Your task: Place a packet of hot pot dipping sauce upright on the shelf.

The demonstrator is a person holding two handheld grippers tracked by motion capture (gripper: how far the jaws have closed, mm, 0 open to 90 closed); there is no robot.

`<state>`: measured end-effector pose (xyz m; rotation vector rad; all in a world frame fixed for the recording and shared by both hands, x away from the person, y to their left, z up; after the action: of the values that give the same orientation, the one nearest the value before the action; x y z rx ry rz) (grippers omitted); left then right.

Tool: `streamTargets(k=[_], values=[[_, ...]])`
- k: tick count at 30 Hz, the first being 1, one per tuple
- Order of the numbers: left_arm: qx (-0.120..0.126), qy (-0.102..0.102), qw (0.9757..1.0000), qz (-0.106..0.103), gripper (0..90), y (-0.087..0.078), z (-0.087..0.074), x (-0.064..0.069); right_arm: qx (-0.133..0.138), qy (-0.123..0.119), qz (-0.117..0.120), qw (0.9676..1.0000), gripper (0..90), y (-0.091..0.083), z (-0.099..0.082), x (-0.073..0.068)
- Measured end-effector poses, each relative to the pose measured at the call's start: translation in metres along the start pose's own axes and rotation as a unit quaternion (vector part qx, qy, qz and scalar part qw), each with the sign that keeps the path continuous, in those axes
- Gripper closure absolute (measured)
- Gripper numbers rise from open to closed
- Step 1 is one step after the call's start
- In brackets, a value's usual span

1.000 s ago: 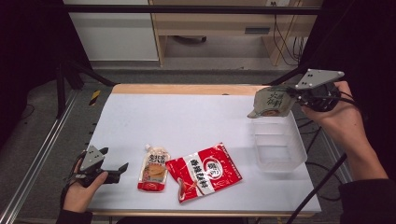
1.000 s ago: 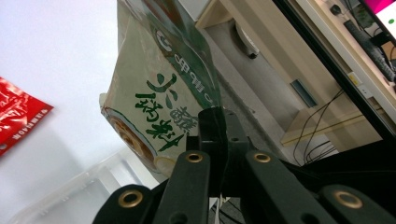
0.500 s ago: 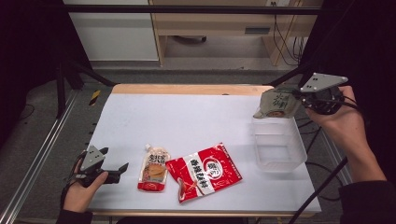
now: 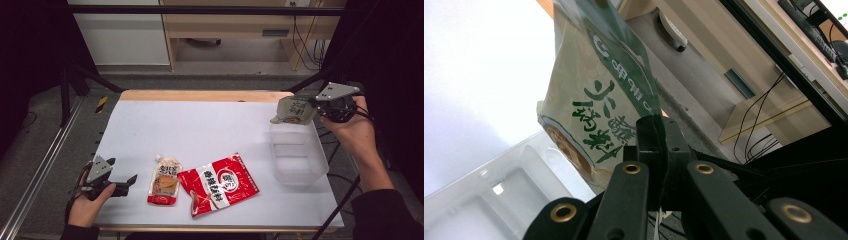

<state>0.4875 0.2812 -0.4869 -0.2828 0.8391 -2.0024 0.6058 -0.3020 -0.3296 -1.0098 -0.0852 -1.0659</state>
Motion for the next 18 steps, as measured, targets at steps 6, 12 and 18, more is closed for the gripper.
streamTargets(k=[6, 12, 18], values=[[0.0, 0.001, 1.0, -0.001, 3.3, 0.0, 0.0, 0.001, -0.003, 0.003, 0.001, 1.0, 90.0, 0.012, -0.003, 0.001], [0.001, 0.0, 1.0, -0.003, 3.3, 0.0, 0.0, 0.001, -0.006, 0.007, 0.006, 0.9999, 90.0, 0.02, -0.008, 0.001], [0.0, -0.001, 1.0, -0.003, 3.3, 0.0, 0.0, 0.0, -0.009, 0.005, 0.009, 0.9999, 90.0, 0.028, -0.013, -0.001]])
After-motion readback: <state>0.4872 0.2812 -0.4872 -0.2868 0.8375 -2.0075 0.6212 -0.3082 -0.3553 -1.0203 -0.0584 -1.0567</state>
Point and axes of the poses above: each handheld gripper's, and its own axes: y roughly forward along the jaws, z roughly out of its top, x roughly to its right, the point moved 8 cm from there along y, roughly forward along the jaws, and after that the axes turned 10 degrees about -x, right-handed, at the moved point
